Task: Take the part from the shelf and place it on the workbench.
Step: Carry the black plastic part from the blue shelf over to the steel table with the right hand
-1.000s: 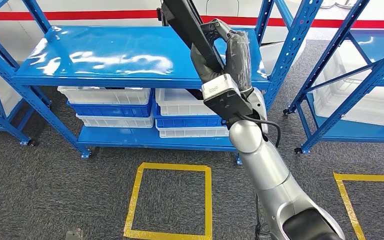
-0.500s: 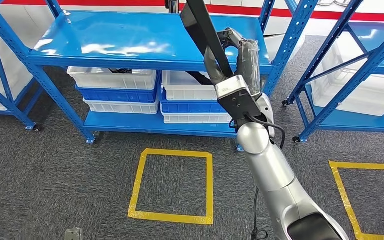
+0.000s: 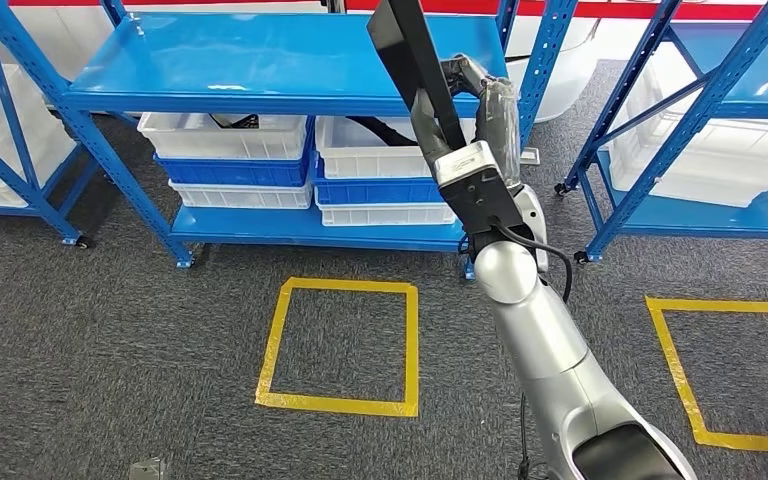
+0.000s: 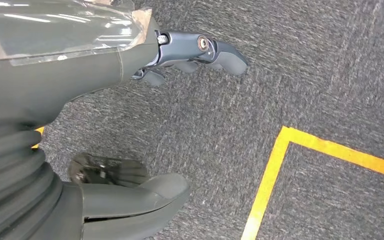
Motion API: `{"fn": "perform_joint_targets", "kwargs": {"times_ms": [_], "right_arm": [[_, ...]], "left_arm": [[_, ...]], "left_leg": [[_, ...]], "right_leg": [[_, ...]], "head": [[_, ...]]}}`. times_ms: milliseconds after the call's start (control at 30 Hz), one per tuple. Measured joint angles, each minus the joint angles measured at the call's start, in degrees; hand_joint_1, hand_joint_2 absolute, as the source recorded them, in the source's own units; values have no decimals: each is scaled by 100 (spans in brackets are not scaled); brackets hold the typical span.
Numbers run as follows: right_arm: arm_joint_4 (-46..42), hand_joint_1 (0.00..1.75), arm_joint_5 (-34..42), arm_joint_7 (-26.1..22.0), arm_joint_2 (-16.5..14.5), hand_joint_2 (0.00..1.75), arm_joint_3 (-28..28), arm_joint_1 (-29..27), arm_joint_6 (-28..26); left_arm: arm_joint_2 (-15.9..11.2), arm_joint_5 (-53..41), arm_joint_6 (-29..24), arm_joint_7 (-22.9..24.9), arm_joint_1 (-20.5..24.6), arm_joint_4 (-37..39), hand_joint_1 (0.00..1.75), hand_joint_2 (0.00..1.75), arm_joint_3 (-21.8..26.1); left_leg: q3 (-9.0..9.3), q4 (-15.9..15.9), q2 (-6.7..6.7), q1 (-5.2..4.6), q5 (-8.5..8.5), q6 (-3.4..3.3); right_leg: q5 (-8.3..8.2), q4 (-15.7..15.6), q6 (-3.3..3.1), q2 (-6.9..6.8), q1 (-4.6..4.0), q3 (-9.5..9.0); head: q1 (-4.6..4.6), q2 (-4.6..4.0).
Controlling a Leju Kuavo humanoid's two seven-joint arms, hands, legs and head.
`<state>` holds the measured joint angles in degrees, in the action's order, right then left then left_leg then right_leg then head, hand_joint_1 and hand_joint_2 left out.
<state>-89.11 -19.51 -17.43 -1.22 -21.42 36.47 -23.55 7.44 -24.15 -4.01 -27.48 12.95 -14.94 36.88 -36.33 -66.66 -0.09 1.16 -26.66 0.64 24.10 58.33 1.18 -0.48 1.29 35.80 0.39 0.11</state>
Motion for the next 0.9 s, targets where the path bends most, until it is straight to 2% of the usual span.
{"fn": "perform_joint_targets", "kwargs": {"times_ms": [33,67,100,167,200,233,300,333,367,400,433,467,500,533,567,600,633,667,700,733,767,833,867,900], "right_arm": [[5,175,17,3,-1,175,14,30,15],[16,175,37,3,-1,175,25,71,35],[32,175,57,1,-3,175,32,115,53],[83,175,98,-9,-5,175,48,189,75],[109,175,118,-15,-6,175,61,216,79],[136,175,131,-20,-6,175,75,239,80],[180,175,139,-25,-7,175,93,272,82],[203,175,137,-26,-7,175,96,280,82],[226,175,135,-26,-7,175,97,282,82],[250,175,133,-26,-7,175,98,283,82],[274,175,131,-27,-8,175,99,286,81],[297,175,126,-34,-10,175,99,295,82],[319,175,120,-49,-19,175,100,309,81],[337,175,113,-72,-36,175,100,324,80],[355,175,107,-97,-54,175,99,339,78],[372,175,106,-122,-75,175,99,356,75],[389,175,107,-140,-90,175,99,369,72],[410,175,110,-156,-104,175,99,381,69],[432,175,114,-168,-125,175,98,399,68],[456,175,118,-179,-154,175,98,412,68],[486,175,121,-194,-191,175,96,424,68],[552,175,120,-219,-263,175,93,440,68],[588,175,117,-227,-287,175,90,440,68],[620,175,115,-231,-303,175,88,438,68]], "left_arm": [[-8,19,-3,-26,16,-3,0,175,2],[-15,40,-7,-51,29,-7,0,175,9],[-19,57,-9,-71,37,-9,0,175,19],[-21,96,-18,-95,36,-10,0,175,53],[-22,110,-25,-99,34,-10,0,175,71],[-24,121,-32,-104,32,-11,0,175,88],[-29,131,-37,-114,24,-15,0,175,120],[-31,132,-36,-120,18,-16,0,175,132],[-28,134,-35,-124,11,-16,0,175,140],[-26,136,-36,-127,6,-16,0,175,145],[-24,142,-39,-134,3,-16,0,175,147],[-22,156,-42,-147,1,-16,0,175,150],[-19,176,-39,-165,0,-16,0,175,156],[-15,199,-35,-184,-1,-16,0,175,163],[-13,225,-30,-202,-3,-16,0,175,175],[-9,244,-22,-213,-4,-16,0,175,193],[-9,259,-20,-222,-5,-16,0,175,211],[-16,280,-20,-233,-6,-16,0,175,233],[-22,296,-21,-246,-6,-16,0,175,255],[-30,313,-25,-259,-9,-16,0,175,274],[-40,332,-28,-272,-11,-16,0,175,293],[-53,360,-27,-289,-19,-16,0,175,325],[-62,373,-26,-296,-22,-16,0,175,342],[-69,382,-26,-300,-25,-16,0,175,360]], "left_leg": [[267,358,-10,-10,-59,-23],[427,613,-20,-27,-133,-54],[488,752,-29,-54,-178,-97],[420,807,-14,-81,-77,-211],[370,830,-1,-85,-1,-271],[302,858,13,-81,83,-325],[131,874,23,-89,236,-388],[39,872,24,-98,311,-399],[-54,869,24,-108,383,-402],[-146,867,24,-117,457,-400],[-235,865,22,-127,524,-395],[-316,863,19,-135,590,-386],[-384,861,16,-146,651,-369],[-427,859,17,-153,703,-346],[-446,868,20,-158,759,-317],[-448,886,26,-150,813,-279],[-438,916,33,-141,866,-238],[-442,938,30,-123,894,-197],[-465,911,24,-107,843,-161],[-515,788,14,-97,691,-127],[-599,547,3,-79,458,-94],[-819,-204,-5,-45,-23,-16],[-889,-510,-5,-24,-137,20],[-881,-651,-4,-1,-149,49]], "right_leg": [[-48,7,34,-2,-8,43],[-95,6,74,-7,-16,68],[-146,-5,117,-12,-23,88],[-219,-22,196,-15,-23,129],[-153,36,201,-10,-25,191],[14,204,178,-3,-25,277],[523,864,99,8,-21,490],[718,1244,93,12,-21,560],[804,1525,119,14,-23,576],[778,1639,165,16,-30,505],[674,1556,213,17,-40,342],[563,1293,235,18,-54,88],[543,882,204,15,-77,-246],[592,449,152,9,-104,-552],[665,110,96,3,-127,-767],[738,-103,43,0,-154,-880],[728,-186,9,-2,-166,-883],[671,-205,-26,-4,-138,-866],[612,-229,-76,-6,-112,-859],[545,-255,-123,-10,-74,-847],[484,-268,-150,-14,-42,-827],[401,-257,-166,-13,-41,-737],[377,-244,-153,-14,-39,-696],[362,-227,-140,-15,-33,-661]], "head": [[7,0],[14,0],[19,0],[23,0],[27,0],[34,0],[49,0],[51,0],[52,0],[51,0],[51,0],[51,0],[51,0],[47,0],[46,0],[44,0],[43,0],[46,0],[46,0],[42,0],[38,0],[28,0],[30,0],[28,0]]}}
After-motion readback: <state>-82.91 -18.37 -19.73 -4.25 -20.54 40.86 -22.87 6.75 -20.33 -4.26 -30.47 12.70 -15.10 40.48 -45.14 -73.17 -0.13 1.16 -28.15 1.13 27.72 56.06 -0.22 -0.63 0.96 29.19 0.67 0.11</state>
